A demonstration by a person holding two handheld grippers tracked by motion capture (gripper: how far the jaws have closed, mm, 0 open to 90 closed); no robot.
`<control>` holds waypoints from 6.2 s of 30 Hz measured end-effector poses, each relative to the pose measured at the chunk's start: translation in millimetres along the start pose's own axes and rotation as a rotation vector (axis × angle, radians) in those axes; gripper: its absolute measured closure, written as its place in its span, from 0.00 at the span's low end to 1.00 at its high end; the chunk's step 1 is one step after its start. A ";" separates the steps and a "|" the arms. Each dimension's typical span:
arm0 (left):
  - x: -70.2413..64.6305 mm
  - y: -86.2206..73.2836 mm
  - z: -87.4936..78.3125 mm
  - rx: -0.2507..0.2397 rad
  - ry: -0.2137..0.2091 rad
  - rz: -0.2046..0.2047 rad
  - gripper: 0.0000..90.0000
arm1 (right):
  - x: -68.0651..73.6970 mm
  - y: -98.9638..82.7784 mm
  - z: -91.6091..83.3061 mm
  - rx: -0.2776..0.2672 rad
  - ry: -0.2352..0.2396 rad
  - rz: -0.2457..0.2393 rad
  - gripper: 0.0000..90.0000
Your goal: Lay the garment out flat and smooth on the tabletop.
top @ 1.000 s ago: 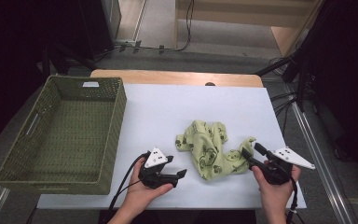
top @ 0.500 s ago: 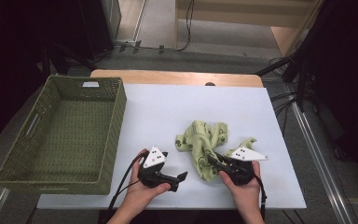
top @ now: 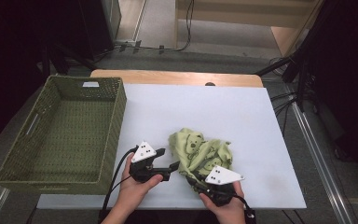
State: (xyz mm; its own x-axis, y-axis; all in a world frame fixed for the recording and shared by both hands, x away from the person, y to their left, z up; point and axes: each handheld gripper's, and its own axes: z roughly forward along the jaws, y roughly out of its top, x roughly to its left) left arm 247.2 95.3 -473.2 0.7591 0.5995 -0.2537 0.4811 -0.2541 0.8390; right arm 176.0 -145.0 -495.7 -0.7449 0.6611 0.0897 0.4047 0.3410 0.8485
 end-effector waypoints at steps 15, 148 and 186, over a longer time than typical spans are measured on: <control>7.4 -2.2 0.2 0.047 -0.027 -0.002 1.00 | 2.0 14.8 -14.1 -0.091 0.021 -0.049 0.55; 12.3 -1.3 -10.0 -0.026 0.035 -0.007 0.00 | -94.4 5.6 17.0 0.199 -0.397 0.151 0.94; 21.2 -2.6 15.1 0.053 0.080 -0.066 0.35 | -107.2 10.7 -67.5 -0.070 -0.288 0.290 0.31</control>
State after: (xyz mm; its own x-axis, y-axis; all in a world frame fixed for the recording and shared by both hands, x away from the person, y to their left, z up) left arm 268.7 97.3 -488.1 0.6883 0.6745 -0.2669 0.5532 -0.2500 0.7946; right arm 224.4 -257.3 -461.0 -0.4229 0.8862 0.1890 0.5317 0.0738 0.8437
